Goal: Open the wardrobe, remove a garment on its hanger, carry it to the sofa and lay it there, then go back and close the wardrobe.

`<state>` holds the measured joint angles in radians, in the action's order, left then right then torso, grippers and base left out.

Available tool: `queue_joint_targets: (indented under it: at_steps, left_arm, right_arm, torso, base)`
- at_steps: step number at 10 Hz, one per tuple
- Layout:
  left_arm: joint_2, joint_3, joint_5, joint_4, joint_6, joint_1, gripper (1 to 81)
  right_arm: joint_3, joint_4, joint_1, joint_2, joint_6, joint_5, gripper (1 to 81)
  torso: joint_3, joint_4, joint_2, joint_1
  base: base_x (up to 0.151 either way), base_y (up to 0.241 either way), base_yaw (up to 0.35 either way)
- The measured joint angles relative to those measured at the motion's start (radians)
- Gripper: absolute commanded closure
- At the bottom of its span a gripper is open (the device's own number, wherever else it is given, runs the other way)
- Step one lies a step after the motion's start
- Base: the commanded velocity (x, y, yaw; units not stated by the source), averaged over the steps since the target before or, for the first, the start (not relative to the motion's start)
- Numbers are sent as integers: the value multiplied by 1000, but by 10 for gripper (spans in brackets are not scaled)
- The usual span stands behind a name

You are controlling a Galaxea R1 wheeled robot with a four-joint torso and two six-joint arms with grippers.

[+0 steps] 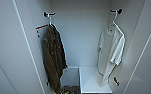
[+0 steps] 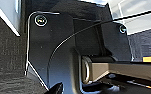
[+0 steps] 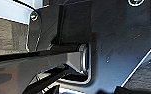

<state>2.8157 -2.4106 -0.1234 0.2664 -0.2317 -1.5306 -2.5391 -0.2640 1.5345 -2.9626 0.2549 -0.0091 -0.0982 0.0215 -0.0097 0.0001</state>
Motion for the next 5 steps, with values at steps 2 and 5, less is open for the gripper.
queue_joint_targets:
  at_steps: [2,5]
  left_arm:
    - [5,-1,0,0,0,0,10]
    - [4,-1,2,0,0,-3,10]
  right_arm:
    - [0,0,0,-1,0,0,10]
    - [0,0,1,-8,0,-2,10]
  torso:
    - [0,0,0,0]
    - [0,0,0,-1]
  base:
    - [77,0,0]
    - [76,-75,0]
